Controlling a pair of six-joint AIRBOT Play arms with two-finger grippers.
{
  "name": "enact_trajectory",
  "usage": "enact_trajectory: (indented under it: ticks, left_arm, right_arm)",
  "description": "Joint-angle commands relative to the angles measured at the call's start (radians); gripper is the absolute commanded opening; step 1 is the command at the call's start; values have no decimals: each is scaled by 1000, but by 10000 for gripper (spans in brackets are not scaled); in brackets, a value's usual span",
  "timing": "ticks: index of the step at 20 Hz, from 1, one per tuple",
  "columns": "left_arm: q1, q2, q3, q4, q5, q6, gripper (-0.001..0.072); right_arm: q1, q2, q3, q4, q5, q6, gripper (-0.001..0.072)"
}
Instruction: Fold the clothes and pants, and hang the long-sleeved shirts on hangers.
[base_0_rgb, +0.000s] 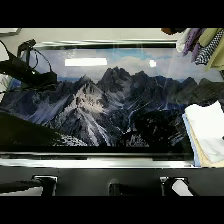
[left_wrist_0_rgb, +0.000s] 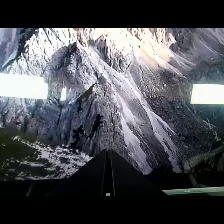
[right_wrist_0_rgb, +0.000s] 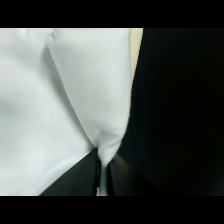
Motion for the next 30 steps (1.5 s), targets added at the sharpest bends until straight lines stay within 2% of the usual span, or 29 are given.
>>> enact_trajectory:
  ticks: [1, 2, 3, 4, 5, 7, 8, 9, 10, 11, 12, 13, 14, 16, 18, 20, 22, 30]
  left_arm:
    - [0, -1, 0, 1, 0, 0, 19]
    - [0, -1, 0, 1, 0, 0, 19]
    - [0, -1, 0, 1, 0, 0, 20]
    - [0, -1, 0, 0, 0, 0, 21]
    - [0, -1, 0, 0, 1, 0, 29]
    - [0, -2, 0, 0, 0, 0, 55]
    - [-2, -3, 0, 0, 0, 0, 55]
    - [-2, -5, -2, 0, 5, 1, 54]
    - [-2, -5, -6, 0, 10, 10, 50]
    - [-4, -4, -15, 0, 13, 35, 17]
    - [-10, 1, -33, 0, 20, 65, 16]
    - [-21, 19, -72, 0, 47, 104, 16]
    - [-35, 48, -130, 0, 88, 143, 16]
    - [-72, 138, -289, 0, 192, 235, 16]
    - [-97, 220, -428, 0, 261, 275, 16]
    - [-102, 244, -481, 0, 264, 274, 17]
    - [-101, 242, -488, 0, 255, 270, 18]
    - [-101, 242, -488, 0, 256, 267, 18]
  right_arm:
    - [-8, 3, -20, 0, -18, -3, 31]
    - [-8, 4, -20, -1, -9, -4, 40]
    - [-8, 4, -20, -7, 3, -3, 149]
    - [-8, 4, -20, -20, 21, -4, 421]
    - [-8, 4, -16, -36, 36, -13, 619]
    - [-7, 13, 19, -16, 37, -28, 500]
    - [-7, 26, 53, 54, 5, -27, 358]
    - [-7, 43, 84, 177, -56, -51, 229]
    - [3, 62, 105, 377, -156, -123, 201]
    - [39, 76, 114, 565, -248, -230, 140]
    - [113, 87, 116, 731, -318, -363, 49]
    - [209, 89, 116, 821, -347, -465, 31]
    - [330, 87, 116, 819, -352, -526, 31]
    - [579, 85, 113, 637, -334, -575, 31]
    - [782, 86, 111, 419, -321, -555, 31]
    - [903, 86, 111, 374, -328, -626, 32]
    - [958, 86, 111, 374, -328, -680, 33]
    - [966, 86, 113, 393, -306, -673, 32]
